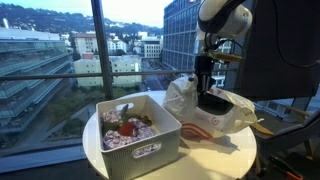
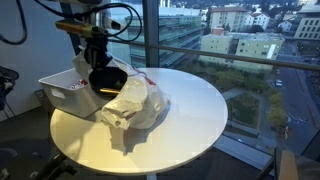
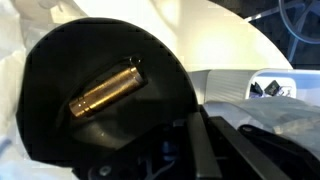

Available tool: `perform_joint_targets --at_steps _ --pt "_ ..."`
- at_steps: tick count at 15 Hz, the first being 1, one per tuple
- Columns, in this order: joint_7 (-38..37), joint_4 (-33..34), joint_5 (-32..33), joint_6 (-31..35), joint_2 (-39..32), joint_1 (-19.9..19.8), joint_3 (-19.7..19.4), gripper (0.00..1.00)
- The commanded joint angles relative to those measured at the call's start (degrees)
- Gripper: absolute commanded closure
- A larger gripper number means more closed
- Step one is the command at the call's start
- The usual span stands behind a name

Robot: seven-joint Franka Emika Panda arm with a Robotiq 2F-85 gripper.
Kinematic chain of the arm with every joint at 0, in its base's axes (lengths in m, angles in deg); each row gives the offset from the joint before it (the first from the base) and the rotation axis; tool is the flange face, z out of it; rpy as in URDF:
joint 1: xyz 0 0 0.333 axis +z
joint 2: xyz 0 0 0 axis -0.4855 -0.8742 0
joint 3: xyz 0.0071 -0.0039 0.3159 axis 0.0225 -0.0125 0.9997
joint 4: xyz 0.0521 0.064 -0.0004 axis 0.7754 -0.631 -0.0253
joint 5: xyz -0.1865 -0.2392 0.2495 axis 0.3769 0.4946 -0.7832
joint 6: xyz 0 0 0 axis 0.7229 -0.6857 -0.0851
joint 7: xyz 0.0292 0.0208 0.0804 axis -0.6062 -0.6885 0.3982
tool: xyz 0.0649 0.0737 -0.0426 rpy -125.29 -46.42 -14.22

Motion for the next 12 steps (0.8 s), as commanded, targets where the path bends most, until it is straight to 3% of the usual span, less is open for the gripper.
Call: perform_joint_targets --at_steps 1,6,12 --pt "-1.0 2.9 -2.2 -8.3 1.7 -0.1 0.3 0.99" --pt "-0.7 5.9 -2.9 -19.5 3.5 0.0 0.5 0.99" --pt "-7.7 9.6 3.3 -36.8 1.9 -0.6 1.4 0.99"
